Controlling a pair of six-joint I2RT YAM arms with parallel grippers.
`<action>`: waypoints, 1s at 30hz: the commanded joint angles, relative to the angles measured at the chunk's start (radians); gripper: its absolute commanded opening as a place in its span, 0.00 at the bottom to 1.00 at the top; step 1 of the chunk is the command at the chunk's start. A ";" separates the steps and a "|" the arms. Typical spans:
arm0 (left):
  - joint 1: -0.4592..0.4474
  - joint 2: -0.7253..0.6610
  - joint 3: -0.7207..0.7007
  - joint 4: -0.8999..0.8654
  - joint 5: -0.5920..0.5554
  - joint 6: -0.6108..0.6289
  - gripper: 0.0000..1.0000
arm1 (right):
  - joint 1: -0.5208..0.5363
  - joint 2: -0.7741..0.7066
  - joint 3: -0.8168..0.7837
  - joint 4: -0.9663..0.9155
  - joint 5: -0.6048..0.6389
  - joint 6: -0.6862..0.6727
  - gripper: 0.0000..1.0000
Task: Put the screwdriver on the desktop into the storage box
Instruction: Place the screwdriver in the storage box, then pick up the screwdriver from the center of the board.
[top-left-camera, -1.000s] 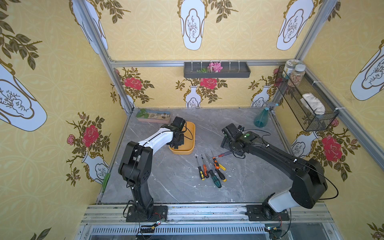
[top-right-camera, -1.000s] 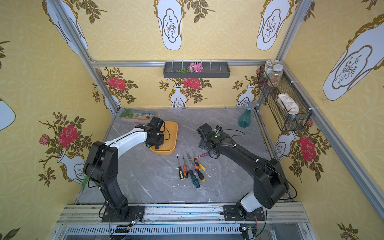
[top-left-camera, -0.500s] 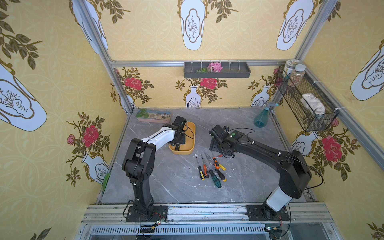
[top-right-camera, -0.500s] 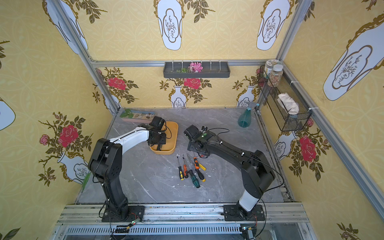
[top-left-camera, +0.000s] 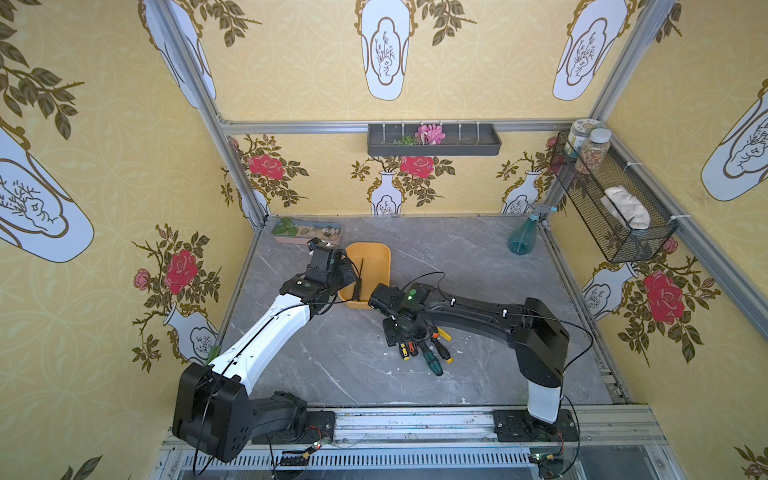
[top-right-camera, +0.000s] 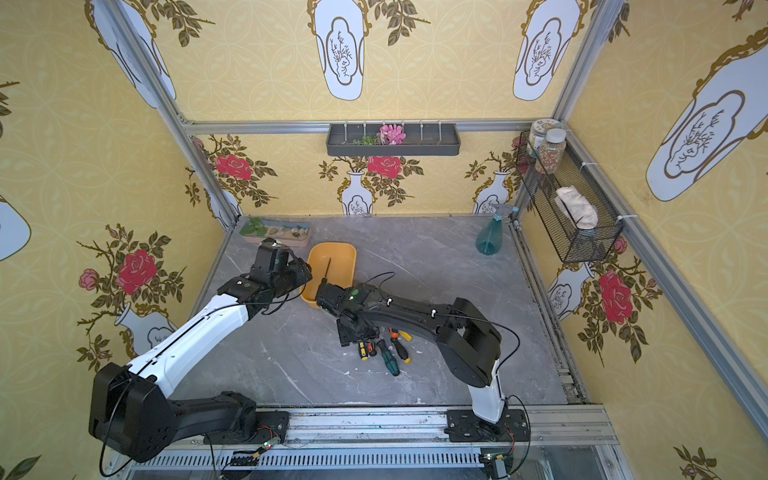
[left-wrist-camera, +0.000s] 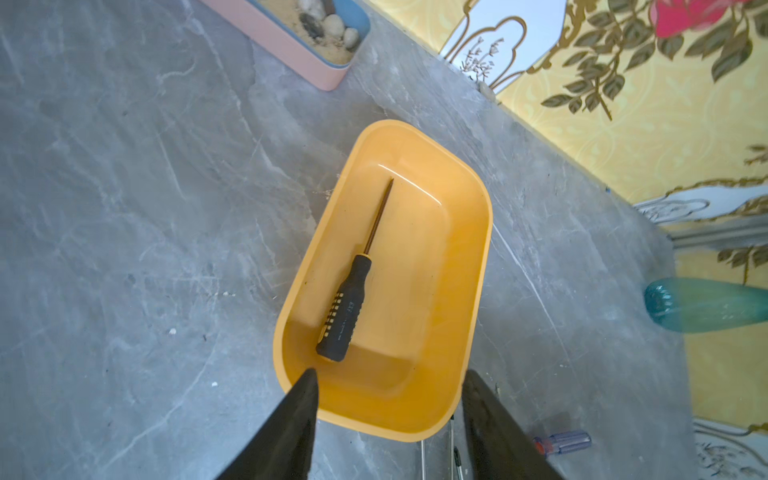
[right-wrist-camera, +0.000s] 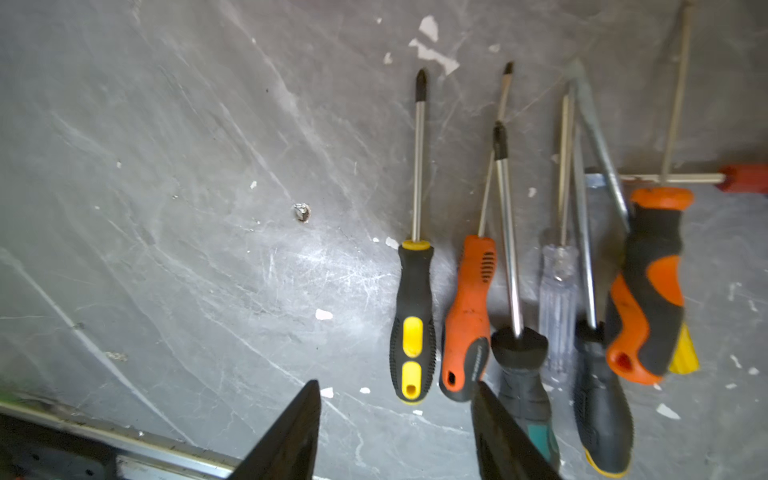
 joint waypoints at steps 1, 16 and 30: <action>0.023 -0.047 -0.060 0.059 0.019 -0.145 0.57 | 0.002 0.056 0.050 -0.051 0.001 -0.034 0.56; 0.042 -0.110 -0.130 0.068 0.036 -0.217 0.58 | -0.036 0.184 0.091 -0.041 0.051 -0.038 0.40; 0.044 -0.127 -0.132 0.062 0.020 -0.206 0.58 | -0.036 0.233 0.102 -0.016 0.060 -0.018 0.21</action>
